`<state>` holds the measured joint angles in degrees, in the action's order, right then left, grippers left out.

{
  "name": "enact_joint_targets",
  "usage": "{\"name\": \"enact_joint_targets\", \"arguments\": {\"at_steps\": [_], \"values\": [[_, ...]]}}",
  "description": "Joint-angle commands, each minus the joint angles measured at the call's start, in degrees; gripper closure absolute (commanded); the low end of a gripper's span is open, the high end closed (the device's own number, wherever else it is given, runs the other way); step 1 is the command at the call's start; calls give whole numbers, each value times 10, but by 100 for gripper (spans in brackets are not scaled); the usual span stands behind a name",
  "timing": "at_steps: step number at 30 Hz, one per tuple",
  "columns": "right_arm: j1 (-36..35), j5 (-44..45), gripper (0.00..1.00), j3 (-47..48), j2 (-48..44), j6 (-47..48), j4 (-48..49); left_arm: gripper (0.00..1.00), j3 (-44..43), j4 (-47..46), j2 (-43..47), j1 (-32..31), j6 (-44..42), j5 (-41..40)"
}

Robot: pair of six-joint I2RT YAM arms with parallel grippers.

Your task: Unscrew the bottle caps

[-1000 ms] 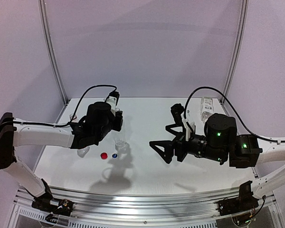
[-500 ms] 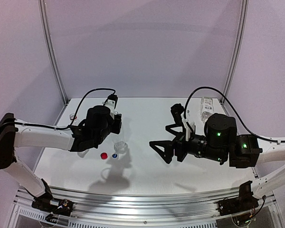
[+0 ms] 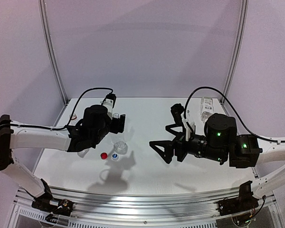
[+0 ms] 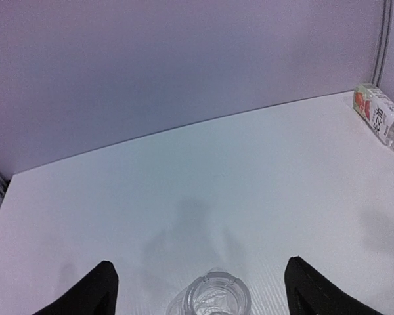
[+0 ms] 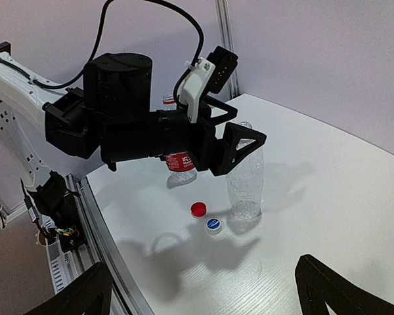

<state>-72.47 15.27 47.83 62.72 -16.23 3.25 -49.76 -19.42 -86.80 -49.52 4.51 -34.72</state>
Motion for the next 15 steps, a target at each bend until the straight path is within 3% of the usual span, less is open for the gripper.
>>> {"name": "enact_joint_targets", "arguments": {"at_steps": [1, 8, 15], "values": [[0, -1, 1, -4, -2, -5, 3, 5, 6, 35, 45, -6, 5, 14], [0, 6, 1, -3, -3, -7, -1, 1, 6, 114, 121, -18, 15, 19], [1, 51, 1, -3, 14, -17, 1, 1, -2, 273, 226, -55, 74, -15]]}}
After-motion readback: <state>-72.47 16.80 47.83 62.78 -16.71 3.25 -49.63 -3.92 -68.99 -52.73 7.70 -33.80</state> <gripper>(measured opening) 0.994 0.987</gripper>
